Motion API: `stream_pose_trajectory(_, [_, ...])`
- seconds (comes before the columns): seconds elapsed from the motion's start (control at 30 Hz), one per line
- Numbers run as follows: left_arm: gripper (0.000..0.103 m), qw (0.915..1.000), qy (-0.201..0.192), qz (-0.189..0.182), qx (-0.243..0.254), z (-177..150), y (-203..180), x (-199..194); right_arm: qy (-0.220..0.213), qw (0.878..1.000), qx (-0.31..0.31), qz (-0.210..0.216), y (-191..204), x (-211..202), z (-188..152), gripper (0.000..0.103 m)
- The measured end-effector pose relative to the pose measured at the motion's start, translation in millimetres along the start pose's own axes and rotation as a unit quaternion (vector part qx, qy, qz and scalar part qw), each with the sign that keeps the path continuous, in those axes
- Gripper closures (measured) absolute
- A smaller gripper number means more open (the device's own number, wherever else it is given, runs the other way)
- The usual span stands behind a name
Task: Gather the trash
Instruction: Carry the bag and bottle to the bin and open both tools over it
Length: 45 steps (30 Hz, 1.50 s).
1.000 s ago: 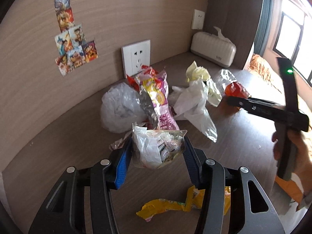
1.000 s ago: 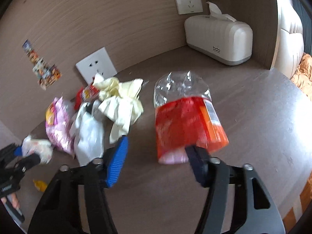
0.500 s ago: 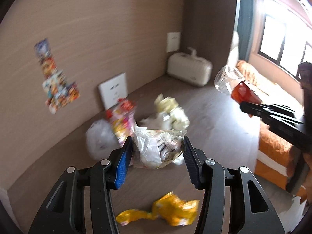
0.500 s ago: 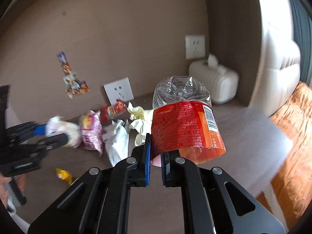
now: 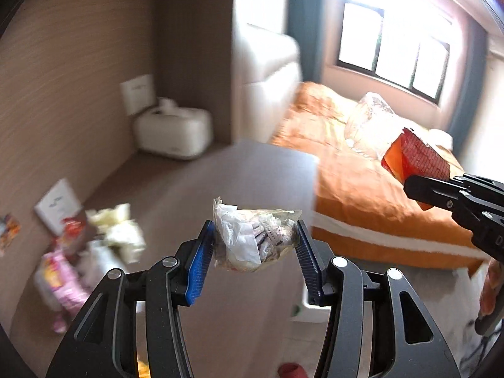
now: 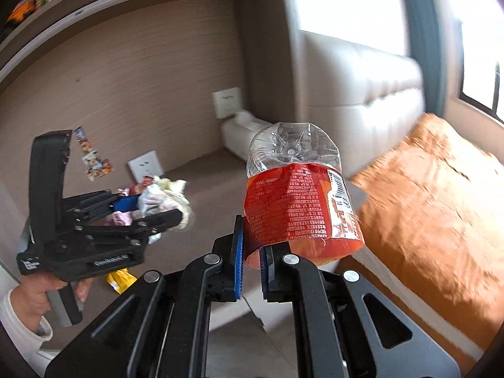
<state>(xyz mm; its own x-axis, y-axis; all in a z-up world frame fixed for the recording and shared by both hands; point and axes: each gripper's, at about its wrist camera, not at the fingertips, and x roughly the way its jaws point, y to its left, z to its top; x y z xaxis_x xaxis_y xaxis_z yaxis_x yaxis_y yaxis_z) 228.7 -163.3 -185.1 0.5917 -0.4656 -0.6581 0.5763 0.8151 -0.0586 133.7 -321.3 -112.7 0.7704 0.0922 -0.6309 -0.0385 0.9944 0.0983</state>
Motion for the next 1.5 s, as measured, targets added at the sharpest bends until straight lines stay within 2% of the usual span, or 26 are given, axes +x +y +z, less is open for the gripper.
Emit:
stream_pose_trajectory(0.23, [0.053,0.9968,0.033,-0.064,0.036,-2.2,-68.6,55.4,0.028,0.997,0.051,-0.045,-52.6,-2.6,-36.2,0.093])
stream_pose_trajectory(0.43, [0.053,0.9895,0.079,-0.108,0.055,-21.3,-113.1,114.5,0.075,0.989,0.117,-0.049,-108.9,24.9,-78.4,0.093])
stream_pose_trajectory(0.6, [0.053,0.9799,0.124,-0.139,0.072,-51.7,-144.5,176.0,0.125,0.978,0.156,-0.057,-158.5,57.9,-125.3,0.093])
stream_pose_trajectory(0.83, [0.053,0.9688,0.161,-0.159,0.102,-102.5,-179.6,266.3,0.170,0.972,0.156,-0.041,-203.4,112.1,-178.6,0.093])
stream_pose_trajectory(1.07, [0.053,0.9627,0.181,-0.163,0.117,-162.9,-200.5,354.1,0.208,0.966,0.152,-0.020,-240.9,181.3,-245.6,0.093])
stream_pose_trajectory(1.13, [0.053,0.9609,0.190,-0.164,0.117,-179.5,-206.7,378.3,0.212,0.963,0.167,-0.013,-254.1,196.7,-264.0,0.093])
stream_pose_trajectory(1.4, [0.052,0.9511,0.215,-0.173,0.139,-230.2,-222.8,444.2,0.245,0.950,0.192,0.003,-291.9,252.7,-313.8,0.092])
stream_pose_trajectory(1.43, [0.050,0.9511,0.216,-0.171,0.140,-231.4,-224.4,449.4,0.251,0.948,0.195,0.009,-293.6,258.0,-317.5,0.090])
stream_pose_trajectory(1.47, [0.030,0.9501,0.219,-0.175,0.137,-235.4,-224.8,455.1,0.256,0.946,0.196,0.012,-296.2,264.4,-322.5,0.089])
stream_pose_trajectory(1.5, [0.004,0.9482,0.226,-0.177,0.136,-238.9,-226.0,460.4,0.262,0.945,0.193,0.011,-298.4,270.8,-327.3,0.064])
